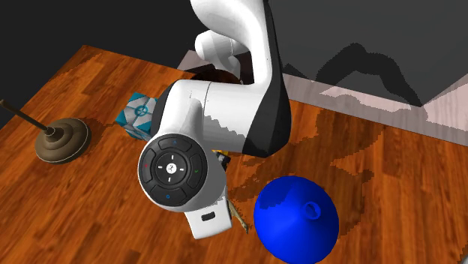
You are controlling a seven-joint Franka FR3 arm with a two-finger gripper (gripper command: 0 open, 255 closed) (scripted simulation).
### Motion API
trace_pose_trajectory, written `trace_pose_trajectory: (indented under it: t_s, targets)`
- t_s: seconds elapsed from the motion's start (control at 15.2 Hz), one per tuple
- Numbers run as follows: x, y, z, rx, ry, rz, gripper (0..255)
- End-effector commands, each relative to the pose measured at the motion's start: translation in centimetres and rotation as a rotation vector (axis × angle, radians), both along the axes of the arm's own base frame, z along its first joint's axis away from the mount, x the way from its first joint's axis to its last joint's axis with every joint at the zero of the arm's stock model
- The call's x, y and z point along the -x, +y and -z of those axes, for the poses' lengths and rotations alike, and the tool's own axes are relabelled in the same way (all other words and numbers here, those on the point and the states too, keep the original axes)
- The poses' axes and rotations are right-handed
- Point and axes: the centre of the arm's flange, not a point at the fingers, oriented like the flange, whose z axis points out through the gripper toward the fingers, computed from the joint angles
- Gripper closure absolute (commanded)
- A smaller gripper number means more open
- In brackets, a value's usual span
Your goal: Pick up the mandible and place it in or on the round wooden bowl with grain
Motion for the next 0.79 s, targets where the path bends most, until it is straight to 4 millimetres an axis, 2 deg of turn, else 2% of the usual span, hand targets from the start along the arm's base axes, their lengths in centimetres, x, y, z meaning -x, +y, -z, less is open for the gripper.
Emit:
trace_pose_trajectory:
  t_s: [0.0, 0.13, 0.2, 0.73]
  targets:
    - [0.01, 0.0, 0.01, 0.0, 0.0, 0.0, 0]
    - [0.0, 0.0, 0.01, 0.0, 0.0, 0.0, 0]
    - [0.0, 0.0, 0.01, 0.0, 0.0, 0.0, 255]
    - [0.0, 0.0, 0.01, 0.0, 0.0, 0.0, 255]
